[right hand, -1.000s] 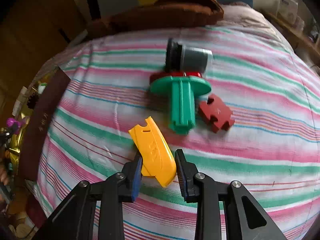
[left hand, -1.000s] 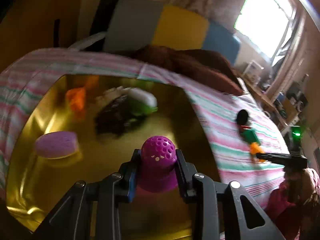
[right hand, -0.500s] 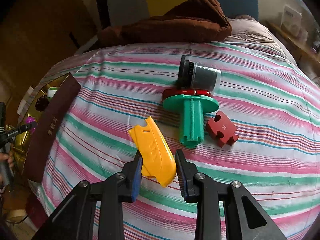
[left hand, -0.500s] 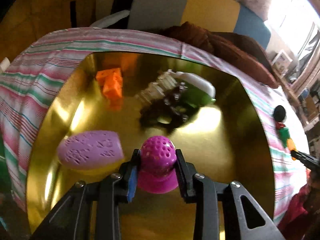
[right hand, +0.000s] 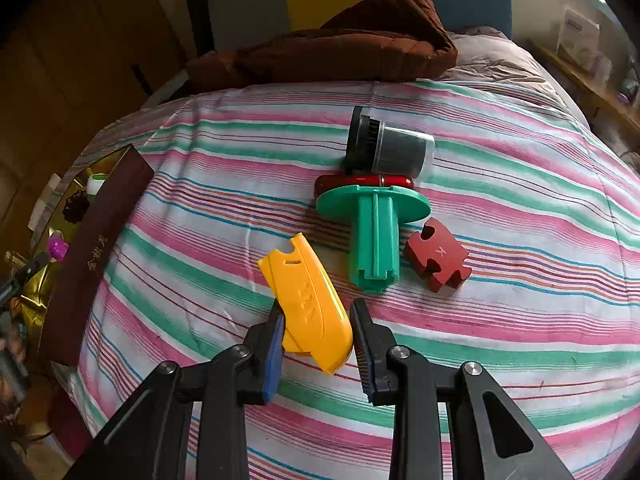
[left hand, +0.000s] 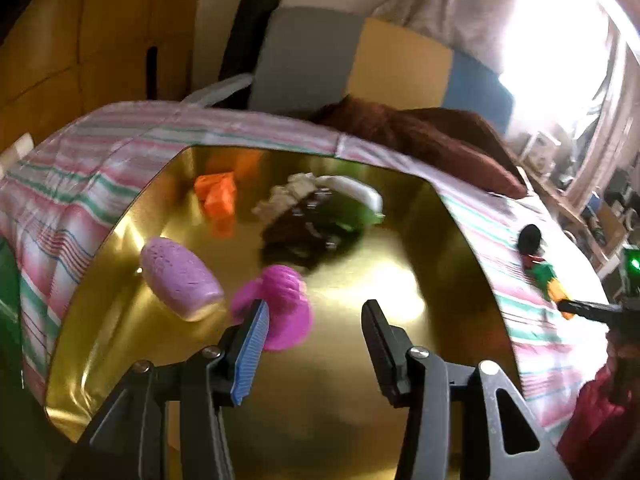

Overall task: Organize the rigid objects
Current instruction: 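Carry the yellow plastic piece into the tray and release with the right tool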

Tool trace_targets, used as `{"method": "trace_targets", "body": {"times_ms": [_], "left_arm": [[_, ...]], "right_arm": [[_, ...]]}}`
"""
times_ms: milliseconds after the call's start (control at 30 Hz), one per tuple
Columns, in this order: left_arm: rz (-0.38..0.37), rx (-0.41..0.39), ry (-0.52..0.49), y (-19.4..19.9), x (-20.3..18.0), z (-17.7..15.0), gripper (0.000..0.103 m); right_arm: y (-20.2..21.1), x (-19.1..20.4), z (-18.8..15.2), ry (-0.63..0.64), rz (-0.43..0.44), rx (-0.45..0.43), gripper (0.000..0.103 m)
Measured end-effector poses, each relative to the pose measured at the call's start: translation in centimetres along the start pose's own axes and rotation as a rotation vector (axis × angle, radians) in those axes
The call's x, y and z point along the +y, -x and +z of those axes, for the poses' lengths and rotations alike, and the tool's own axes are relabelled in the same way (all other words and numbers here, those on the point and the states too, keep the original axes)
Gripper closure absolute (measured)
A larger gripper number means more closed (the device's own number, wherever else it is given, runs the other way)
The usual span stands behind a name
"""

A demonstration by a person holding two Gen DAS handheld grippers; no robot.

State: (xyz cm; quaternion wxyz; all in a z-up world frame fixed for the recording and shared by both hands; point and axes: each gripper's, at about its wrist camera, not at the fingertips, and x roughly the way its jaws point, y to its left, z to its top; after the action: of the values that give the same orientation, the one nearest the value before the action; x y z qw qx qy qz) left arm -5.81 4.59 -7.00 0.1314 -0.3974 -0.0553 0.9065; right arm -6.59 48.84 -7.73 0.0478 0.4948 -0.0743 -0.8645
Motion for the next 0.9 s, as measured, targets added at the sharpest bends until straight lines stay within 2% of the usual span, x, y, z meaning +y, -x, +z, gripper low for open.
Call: {"method": "trace_targets", "body": {"times_ms": [200, 500, 700, 900], "left_arm": [[0.008, -0.082, -0.068, 1.8, -2.2, -1.5, 0.054], [-0.039, -0.059, -0.092, 2.1, -2.9, -2.1, 0.054], [-0.059, -0.065, -0.098, 2.5, -3.1, -2.5, 0.054], [-0.077, -0.070, -0.098, 3.1, -2.9, -2.9, 0.054]], "right_arm": [[0.1, 0.4, 0.0, 0.008, -0.012, -0.012, 0.071], [0.1, 2.5, -0.3, -0.013, 0.039, -0.006, 0.071], [0.1, 7.5, -0.4, 0.009, 0.128, 0.005, 0.071], [1.3, 14.4, 0.7, 0.082, 0.227, -0.033, 0.071]]}}
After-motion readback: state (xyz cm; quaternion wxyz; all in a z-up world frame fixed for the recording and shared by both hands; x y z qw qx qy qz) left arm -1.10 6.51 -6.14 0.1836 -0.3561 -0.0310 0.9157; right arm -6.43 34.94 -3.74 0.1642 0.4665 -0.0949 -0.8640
